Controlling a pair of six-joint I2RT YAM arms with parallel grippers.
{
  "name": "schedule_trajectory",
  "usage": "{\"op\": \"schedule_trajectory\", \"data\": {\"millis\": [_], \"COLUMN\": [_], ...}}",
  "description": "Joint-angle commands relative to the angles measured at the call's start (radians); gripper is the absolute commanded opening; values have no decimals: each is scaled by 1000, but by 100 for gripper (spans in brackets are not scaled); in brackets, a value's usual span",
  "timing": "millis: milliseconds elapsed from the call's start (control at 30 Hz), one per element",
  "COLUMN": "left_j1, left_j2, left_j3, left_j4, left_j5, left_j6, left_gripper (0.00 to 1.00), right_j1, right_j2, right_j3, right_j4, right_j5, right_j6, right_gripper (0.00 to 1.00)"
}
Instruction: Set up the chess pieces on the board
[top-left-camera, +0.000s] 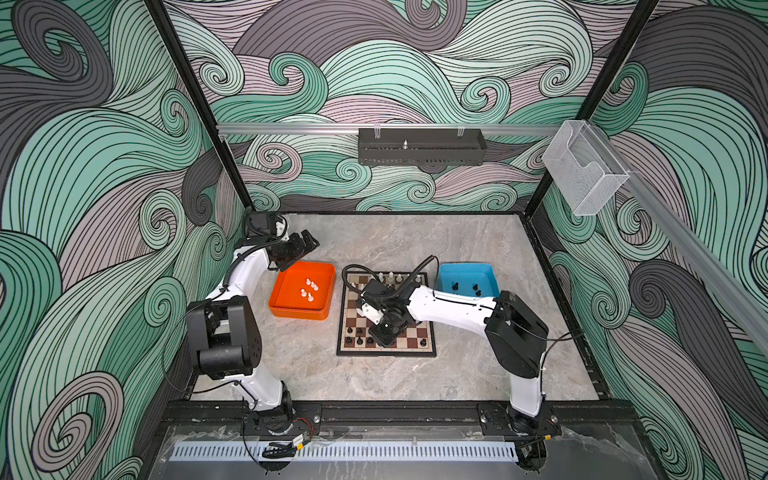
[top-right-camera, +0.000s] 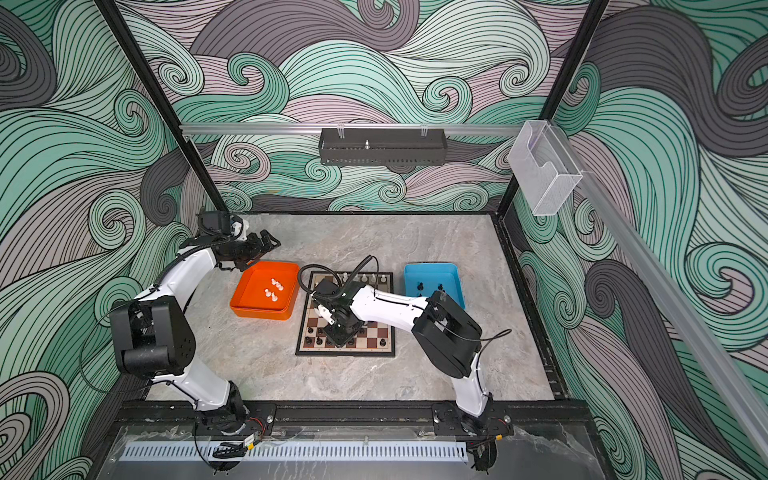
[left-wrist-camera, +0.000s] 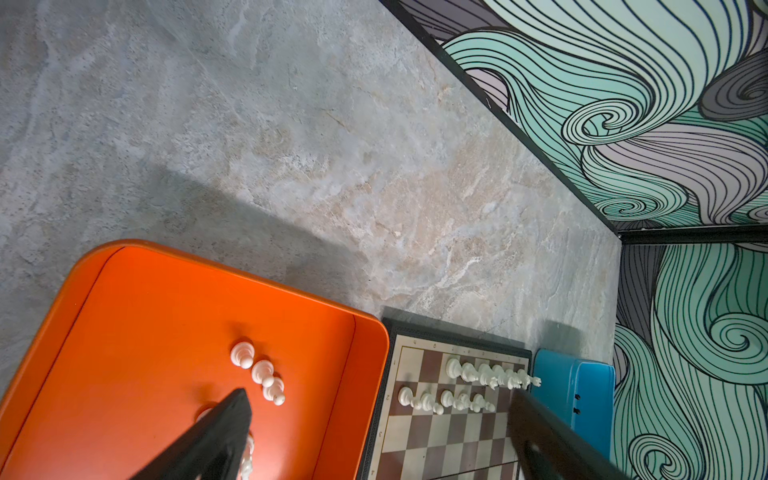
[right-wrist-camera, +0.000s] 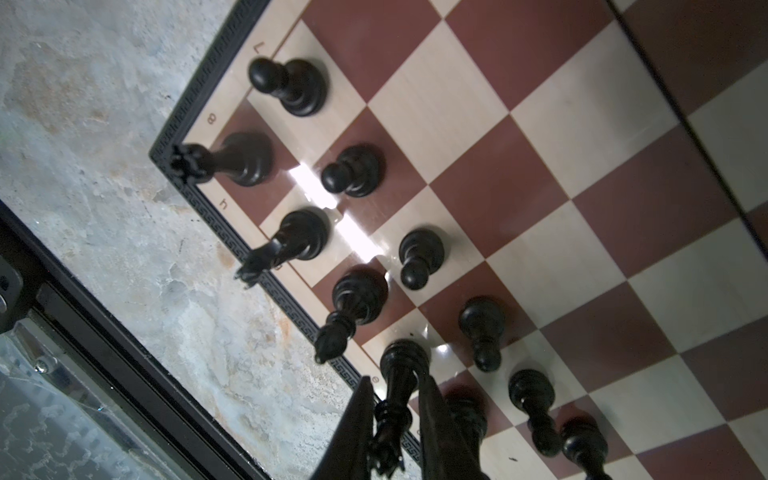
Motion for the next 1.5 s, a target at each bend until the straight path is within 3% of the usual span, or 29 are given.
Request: {"op": "schedule_trajectory", "data": {"millis": [0, 1467], "left_j1": [7, 7], "left_j2": [18, 22], "left_j3": [-6, -7], "left_j4": [9, 15], "left_j5": [16, 24], "left_j6": [-1, -7], "left_gripper": [99, 99], "right_j1": [-1, 6], "right_j2": [-14, -25], "right_j3": [11, 48], "right_j4": [-4, -33], "right_j5": [21, 44], "right_j6": [6, 7], "right_gripper": [22, 27]}}
